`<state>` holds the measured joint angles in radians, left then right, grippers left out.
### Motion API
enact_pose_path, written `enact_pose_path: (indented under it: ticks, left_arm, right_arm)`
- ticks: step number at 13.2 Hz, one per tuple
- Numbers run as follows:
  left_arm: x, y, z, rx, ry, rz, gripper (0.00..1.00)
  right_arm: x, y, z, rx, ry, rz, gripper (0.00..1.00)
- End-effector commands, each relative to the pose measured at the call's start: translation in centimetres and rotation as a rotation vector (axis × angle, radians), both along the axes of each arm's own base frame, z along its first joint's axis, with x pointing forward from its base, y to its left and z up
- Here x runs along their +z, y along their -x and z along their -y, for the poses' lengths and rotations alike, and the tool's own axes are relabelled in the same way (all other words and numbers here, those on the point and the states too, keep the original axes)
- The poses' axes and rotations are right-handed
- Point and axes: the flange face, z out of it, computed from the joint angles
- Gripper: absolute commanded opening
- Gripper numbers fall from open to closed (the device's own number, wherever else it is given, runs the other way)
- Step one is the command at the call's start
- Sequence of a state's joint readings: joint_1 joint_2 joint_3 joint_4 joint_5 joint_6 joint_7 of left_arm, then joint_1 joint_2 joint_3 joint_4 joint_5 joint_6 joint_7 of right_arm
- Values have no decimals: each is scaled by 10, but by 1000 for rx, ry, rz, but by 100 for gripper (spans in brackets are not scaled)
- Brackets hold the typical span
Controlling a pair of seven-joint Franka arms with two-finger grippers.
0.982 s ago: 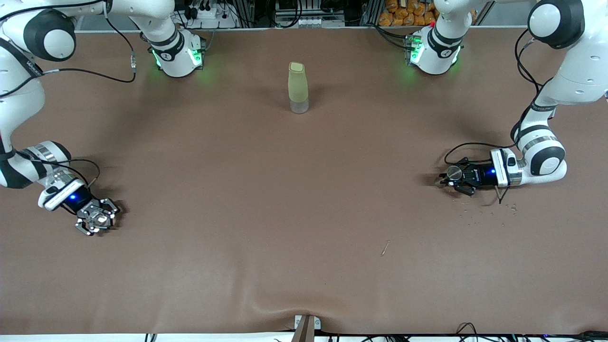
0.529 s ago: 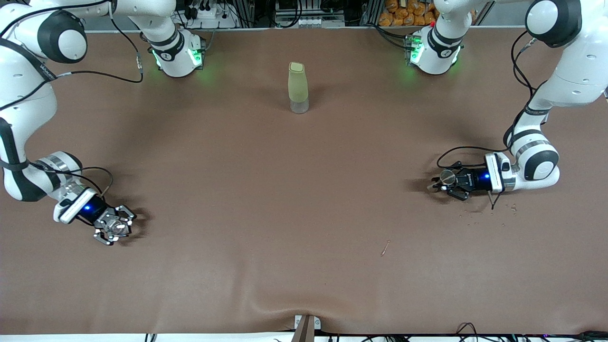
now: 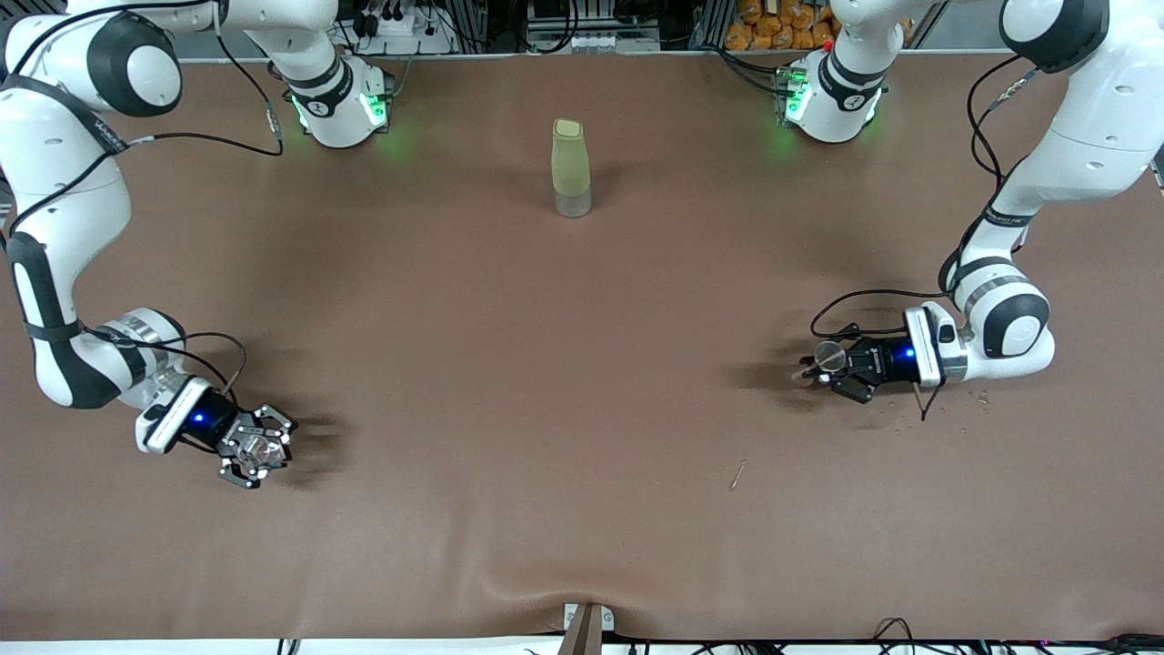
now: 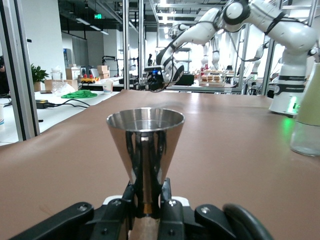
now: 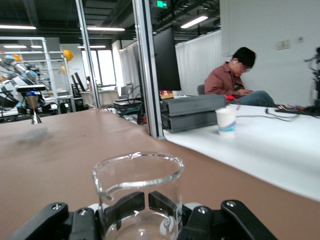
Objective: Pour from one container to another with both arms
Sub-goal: 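Lift the beaker with the right gripper while the left gripper lifts the jigger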
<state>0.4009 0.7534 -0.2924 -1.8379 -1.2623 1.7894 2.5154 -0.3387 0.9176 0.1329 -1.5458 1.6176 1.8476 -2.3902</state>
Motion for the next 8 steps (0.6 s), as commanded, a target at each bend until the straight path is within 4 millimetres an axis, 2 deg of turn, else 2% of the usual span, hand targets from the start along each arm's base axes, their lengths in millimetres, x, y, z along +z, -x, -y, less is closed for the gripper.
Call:
enact_pose_path:
  ticks: [1,4,5,6,8]
  left_arm:
    - [24,-10,34,46,-14,-7,0]
    - [39,-20,80,101,-23,-23,0]
    - [44,-23,94,117,-29,-19,0]
    - [45,-23,111,124,-30,-23,0]
    - [49,-26,138,146,-23,-28,0]
  right_arm:
    - [48,-31,-47,57,-30,-28,0]
    - [88,-55,-111,134,-62,-36,0]
    - [97,-59,-130,157,-68,-39,0]
    - [105,-61,-159,190,-80,-53,0]
    - [115,-63,-194,215,-79,-65,0]
